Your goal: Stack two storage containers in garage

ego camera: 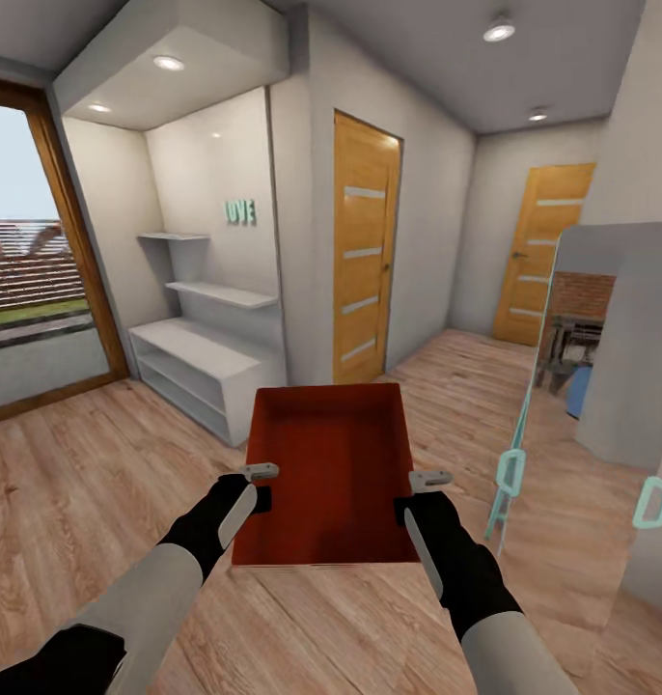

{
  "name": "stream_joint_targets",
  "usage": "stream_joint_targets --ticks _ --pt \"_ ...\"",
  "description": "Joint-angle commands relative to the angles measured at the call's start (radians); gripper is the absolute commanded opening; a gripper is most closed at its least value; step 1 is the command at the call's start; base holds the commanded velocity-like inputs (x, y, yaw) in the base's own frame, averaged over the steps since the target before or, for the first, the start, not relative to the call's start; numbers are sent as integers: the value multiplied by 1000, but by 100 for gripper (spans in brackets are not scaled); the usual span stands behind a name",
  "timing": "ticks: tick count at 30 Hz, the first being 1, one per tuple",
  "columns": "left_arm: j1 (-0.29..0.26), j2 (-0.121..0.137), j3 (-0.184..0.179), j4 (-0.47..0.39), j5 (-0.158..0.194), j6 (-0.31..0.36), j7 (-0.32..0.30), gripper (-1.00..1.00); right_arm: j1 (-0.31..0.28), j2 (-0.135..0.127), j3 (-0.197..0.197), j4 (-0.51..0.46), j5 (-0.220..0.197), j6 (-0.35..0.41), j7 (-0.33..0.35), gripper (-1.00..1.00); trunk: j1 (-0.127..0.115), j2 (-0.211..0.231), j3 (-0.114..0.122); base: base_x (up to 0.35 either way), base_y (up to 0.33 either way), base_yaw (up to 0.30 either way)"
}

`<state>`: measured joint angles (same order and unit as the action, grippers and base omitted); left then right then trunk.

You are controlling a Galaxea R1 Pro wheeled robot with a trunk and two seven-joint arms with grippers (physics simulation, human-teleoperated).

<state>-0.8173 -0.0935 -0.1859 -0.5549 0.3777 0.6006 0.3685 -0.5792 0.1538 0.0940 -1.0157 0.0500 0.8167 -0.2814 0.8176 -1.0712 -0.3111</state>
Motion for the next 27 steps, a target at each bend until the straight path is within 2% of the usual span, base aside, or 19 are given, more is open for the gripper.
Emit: stream_joint_targets --ticks 1,27 --pt "0 -23 2 -2 -23 -18 -2 -100 1 21 38 2 -36 -4 4 -100 0 0 0 339 137 -287" --pt "0 -23 -3 -2 -23 -18 -2 -100 1 21 38 2 -36 -7 5 -100 0 0 0 339 144 -284"
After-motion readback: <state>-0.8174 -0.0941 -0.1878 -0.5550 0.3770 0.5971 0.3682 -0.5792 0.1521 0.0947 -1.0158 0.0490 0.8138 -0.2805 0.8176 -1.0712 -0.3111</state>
